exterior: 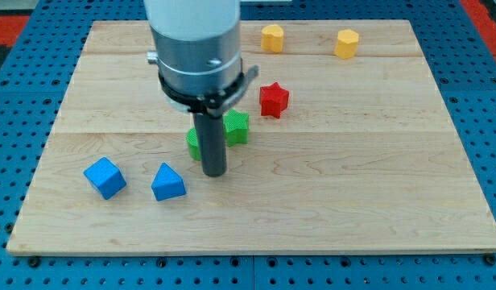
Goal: Place the blue blocks and green blocks in a diagonal line
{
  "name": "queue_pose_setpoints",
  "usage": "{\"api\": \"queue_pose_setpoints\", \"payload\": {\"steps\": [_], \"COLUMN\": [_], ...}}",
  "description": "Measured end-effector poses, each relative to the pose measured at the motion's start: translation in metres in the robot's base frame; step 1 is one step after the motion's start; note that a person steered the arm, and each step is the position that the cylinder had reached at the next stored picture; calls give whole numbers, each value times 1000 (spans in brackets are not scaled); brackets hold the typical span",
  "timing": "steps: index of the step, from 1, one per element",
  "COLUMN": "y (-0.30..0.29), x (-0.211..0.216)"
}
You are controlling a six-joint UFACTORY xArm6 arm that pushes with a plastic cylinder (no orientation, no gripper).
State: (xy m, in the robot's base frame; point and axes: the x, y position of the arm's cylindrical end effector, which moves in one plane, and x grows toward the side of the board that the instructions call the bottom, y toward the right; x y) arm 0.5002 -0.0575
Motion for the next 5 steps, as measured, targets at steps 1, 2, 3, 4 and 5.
{"api": "queue_pose_setpoints", "payload": {"steps": [1, 2, 3, 4, 5], "y": [-14, 2, -27, -30, -31], "x": [1, 70, 80, 44, 28]}}
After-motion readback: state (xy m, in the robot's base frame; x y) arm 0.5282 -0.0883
